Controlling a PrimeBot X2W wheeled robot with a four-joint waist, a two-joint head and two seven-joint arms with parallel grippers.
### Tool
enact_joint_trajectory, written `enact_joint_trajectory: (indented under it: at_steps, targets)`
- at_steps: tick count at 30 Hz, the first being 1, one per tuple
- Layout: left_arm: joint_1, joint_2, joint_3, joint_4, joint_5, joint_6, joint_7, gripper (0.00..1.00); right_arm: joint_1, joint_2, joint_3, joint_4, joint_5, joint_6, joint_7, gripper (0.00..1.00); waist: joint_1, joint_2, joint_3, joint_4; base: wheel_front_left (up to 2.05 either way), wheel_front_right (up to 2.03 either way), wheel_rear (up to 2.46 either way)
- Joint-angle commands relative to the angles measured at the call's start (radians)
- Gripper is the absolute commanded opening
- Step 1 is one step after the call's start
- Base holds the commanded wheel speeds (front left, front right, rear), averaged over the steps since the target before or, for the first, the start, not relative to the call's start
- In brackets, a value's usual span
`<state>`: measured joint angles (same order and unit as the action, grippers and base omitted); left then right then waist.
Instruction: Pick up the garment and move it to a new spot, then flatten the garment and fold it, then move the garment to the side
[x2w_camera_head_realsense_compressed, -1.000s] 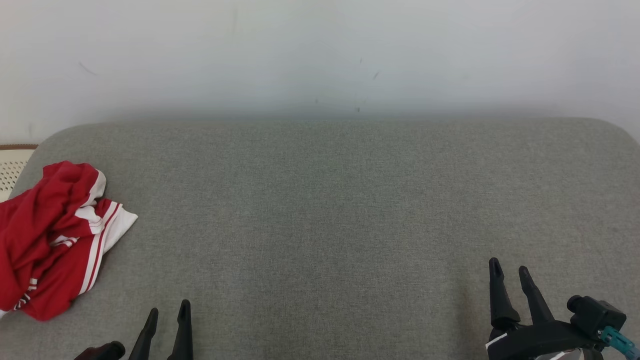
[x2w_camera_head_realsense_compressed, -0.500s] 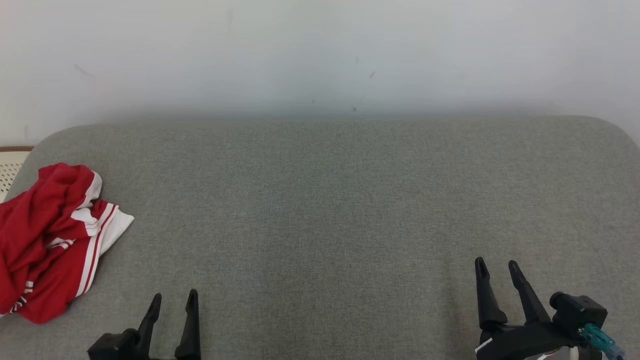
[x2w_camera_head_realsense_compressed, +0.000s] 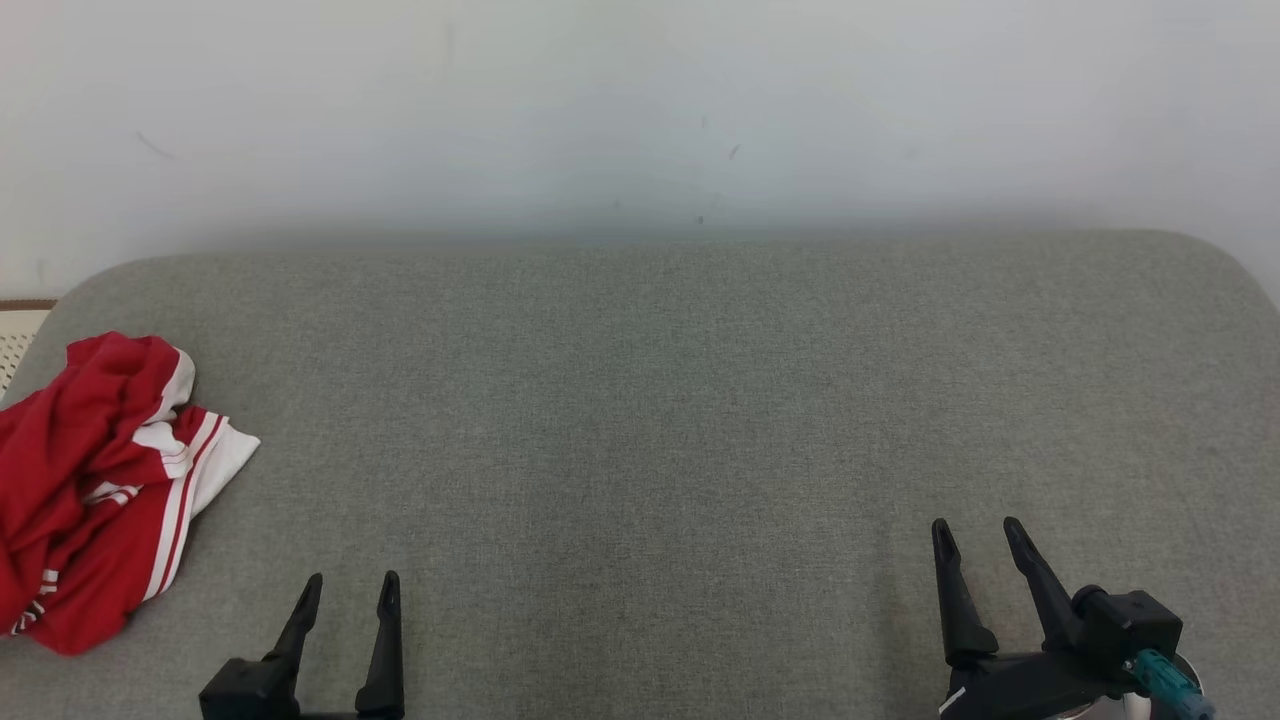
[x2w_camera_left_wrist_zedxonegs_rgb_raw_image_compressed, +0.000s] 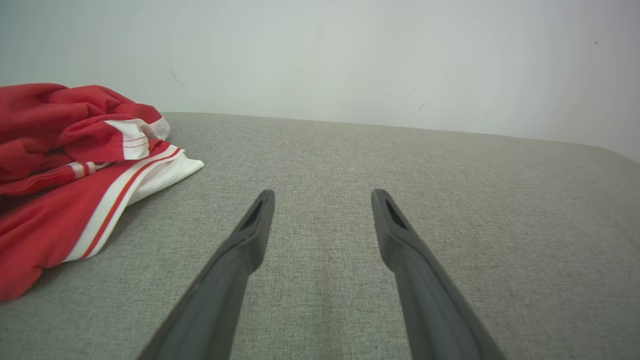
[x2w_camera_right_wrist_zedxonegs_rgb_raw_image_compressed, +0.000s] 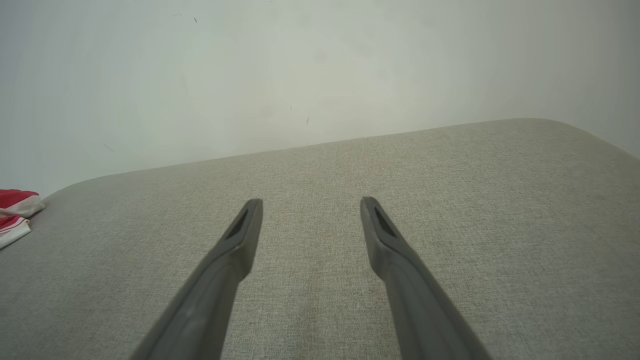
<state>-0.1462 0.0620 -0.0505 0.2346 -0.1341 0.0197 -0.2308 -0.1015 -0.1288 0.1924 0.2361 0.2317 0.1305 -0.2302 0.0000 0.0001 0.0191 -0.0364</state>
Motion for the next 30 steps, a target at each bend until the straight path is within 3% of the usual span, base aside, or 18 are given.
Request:
enact_joint_trajectory:
  at_steps: [1,17,30]
  targets:
    - [-0.011,0.010,-0.004,-0.001,0.022,0.005,-0.010,1.00,-0.008,-0.005,0.005,-0.004,-0.020,0.000,-0.009,1.00,0.0000,-0.0001,-0.001,-0.001,0.00,0.00,0.00]
    - [-0.002,0.011,-0.004,0.018,0.128,0.026,-0.036,1.00,0.005,0.015,-0.033,-0.001,-0.164,0.000,-0.037,1.00,0.0000,-0.0001,-0.006,-0.018,0.00,0.00,0.00]
    - [0.017,0.001,0.019,0.029,0.108,0.030,-0.036,1.00,0.018,0.022,-0.052,-0.013,-0.169,0.000,-0.035,1.00,0.0000,-0.0001,-0.014,0.000,0.00,0.00,0.00]
